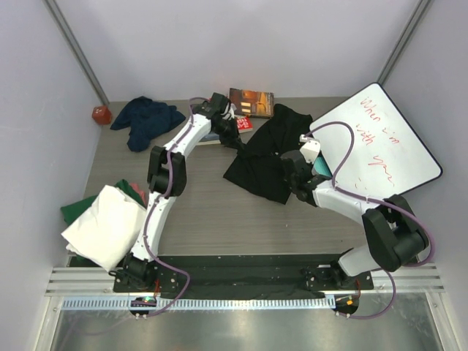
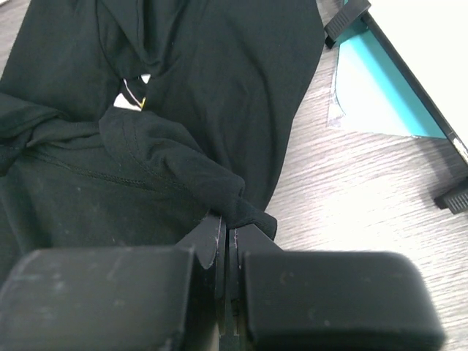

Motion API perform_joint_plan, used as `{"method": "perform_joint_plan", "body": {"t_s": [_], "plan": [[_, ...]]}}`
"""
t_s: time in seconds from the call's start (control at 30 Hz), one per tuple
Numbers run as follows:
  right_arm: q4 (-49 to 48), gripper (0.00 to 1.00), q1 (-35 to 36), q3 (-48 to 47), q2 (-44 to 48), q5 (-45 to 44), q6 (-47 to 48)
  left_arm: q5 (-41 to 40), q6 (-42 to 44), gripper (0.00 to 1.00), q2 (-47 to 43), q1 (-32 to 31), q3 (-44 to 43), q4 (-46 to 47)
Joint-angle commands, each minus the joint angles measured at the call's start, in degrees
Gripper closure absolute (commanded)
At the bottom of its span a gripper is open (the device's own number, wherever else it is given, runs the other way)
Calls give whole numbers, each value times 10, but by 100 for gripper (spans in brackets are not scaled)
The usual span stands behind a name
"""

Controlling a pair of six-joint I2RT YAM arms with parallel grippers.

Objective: Fold and stack the t-shirts

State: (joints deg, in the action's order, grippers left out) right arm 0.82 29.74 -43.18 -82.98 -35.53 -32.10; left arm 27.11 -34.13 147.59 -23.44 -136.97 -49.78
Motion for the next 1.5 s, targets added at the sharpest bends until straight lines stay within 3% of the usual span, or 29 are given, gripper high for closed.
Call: {"method": "perform_joint_plan", "body": {"t_s": [0.0,0.2,0.37,0.5,0.6,1.47], "plan": [[-32,99,-13,-5,-8,-36,9,14,-6,96,-11,11,-20,28],[-48,96,-13,-16,-49,-6,12,89,-28,78,24,9,-29,69],[-61,78,-13,-30,-83,10,18,126,-32,58,35,4,-25,95],[-85,68,-15,-33,-90,6,25,128,-38,53,33,5,-18,114],[-86,53,-20,-39,-87,-14,24,126,-43,51,33,5,-17,117],[-161,52,-66,-83,-124,-26,27,131,-162,41,70,30,-47,231]]}}
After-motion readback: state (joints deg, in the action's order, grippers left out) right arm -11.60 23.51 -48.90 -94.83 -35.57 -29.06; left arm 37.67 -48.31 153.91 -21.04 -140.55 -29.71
